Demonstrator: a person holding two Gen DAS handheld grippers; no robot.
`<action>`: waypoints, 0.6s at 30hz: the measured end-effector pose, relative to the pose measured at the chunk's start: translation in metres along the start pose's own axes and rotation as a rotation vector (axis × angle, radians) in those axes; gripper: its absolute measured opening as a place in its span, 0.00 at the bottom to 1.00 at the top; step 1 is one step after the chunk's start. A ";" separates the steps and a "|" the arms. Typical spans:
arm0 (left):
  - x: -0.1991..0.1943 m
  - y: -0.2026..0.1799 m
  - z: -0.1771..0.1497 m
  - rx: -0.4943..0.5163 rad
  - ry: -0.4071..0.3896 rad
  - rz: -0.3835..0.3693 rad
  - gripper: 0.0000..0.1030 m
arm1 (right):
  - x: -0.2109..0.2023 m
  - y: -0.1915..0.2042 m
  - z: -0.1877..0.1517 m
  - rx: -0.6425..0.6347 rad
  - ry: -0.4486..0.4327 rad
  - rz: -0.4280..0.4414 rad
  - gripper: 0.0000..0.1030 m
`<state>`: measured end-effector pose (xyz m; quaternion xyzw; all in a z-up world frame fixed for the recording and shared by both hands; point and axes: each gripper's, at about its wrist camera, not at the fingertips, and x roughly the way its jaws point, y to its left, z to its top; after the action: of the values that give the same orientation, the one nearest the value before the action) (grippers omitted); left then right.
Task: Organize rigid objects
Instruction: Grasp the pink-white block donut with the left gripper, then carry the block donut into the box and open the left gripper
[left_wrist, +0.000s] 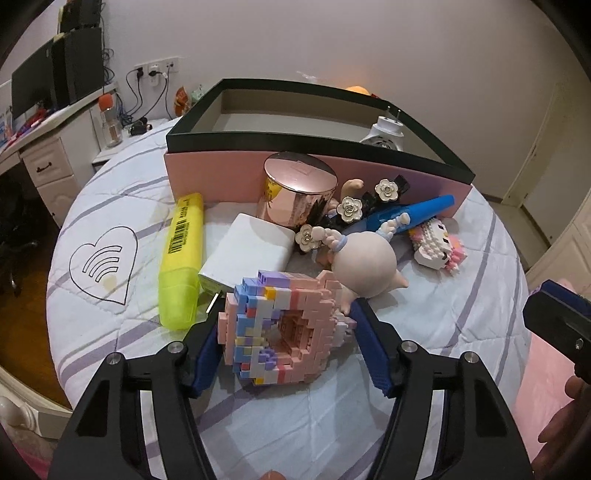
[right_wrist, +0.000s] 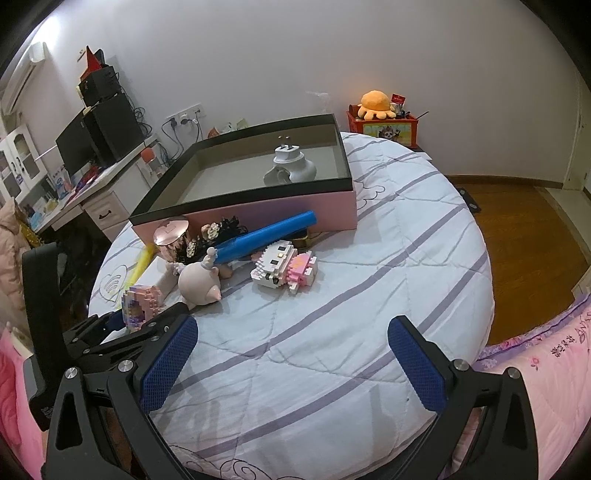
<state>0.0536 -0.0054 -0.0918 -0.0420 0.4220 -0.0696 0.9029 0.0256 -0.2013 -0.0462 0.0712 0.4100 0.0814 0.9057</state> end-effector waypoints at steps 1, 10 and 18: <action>0.000 0.000 0.000 0.000 0.001 0.002 0.65 | 0.000 0.000 0.000 0.000 -0.001 0.000 1.00; -0.013 -0.001 0.001 0.008 -0.011 0.009 0.64 | 0.000 -0.002 0.001 0.003 -0.004 -0.002 1.00; -0.036 -0.007 0.015 0.021 -0.049 0.011 0.64 | 0.001 0.000 0.004 0.001 0.004 0.002 1.00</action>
<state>0.0416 -0.0059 -0.0539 -0.0316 0.3994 -0.0680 0.9137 0.0291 -0.2011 -0.0443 0.0720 0.4120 0.0820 0.9046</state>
